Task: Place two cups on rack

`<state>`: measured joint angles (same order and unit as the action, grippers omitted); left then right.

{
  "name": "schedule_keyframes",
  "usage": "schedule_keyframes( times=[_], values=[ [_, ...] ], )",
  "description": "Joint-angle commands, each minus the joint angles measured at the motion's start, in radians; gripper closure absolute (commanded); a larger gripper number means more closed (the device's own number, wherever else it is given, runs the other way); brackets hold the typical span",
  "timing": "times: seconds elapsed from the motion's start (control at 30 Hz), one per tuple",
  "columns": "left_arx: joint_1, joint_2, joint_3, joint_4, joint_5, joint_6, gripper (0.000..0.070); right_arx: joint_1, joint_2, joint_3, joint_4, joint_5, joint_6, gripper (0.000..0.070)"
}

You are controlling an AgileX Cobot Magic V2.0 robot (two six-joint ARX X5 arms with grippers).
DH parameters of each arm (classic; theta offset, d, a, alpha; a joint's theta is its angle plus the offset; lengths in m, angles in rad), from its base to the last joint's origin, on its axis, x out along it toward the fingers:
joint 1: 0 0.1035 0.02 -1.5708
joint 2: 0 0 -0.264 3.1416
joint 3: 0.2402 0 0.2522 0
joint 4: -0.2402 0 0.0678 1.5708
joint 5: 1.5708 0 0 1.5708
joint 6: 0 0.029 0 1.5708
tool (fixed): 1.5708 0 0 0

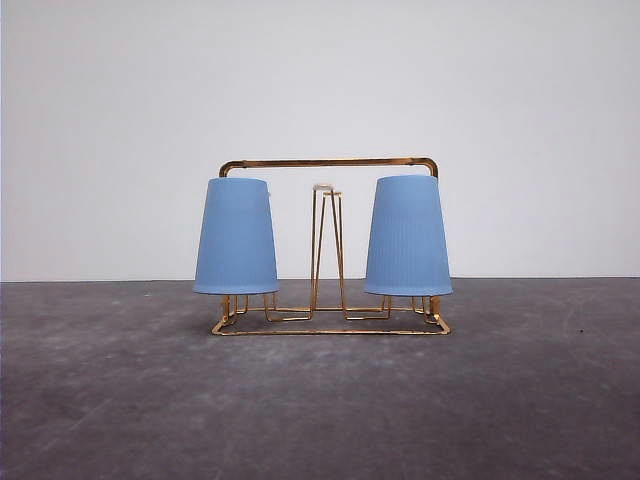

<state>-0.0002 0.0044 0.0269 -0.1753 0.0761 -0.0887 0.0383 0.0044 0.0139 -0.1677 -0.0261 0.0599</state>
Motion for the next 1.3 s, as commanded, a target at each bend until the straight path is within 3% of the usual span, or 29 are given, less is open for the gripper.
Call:
schedule_keyframes(
  times=[0.0,1.27],
  values=[
    [0.000,0.000,-0.014,0.015,-0.002,0.016,0.0700,-0.001,-0.001,-0.002,0.010,0.001,0.011,0.0683],
    [0.000,0.000,-0.014,0.015,-0.002,0.016,0.0700,-0.001,-0.001,-0.002,0.010,0.001,0.011,0.0683]
  ],
)
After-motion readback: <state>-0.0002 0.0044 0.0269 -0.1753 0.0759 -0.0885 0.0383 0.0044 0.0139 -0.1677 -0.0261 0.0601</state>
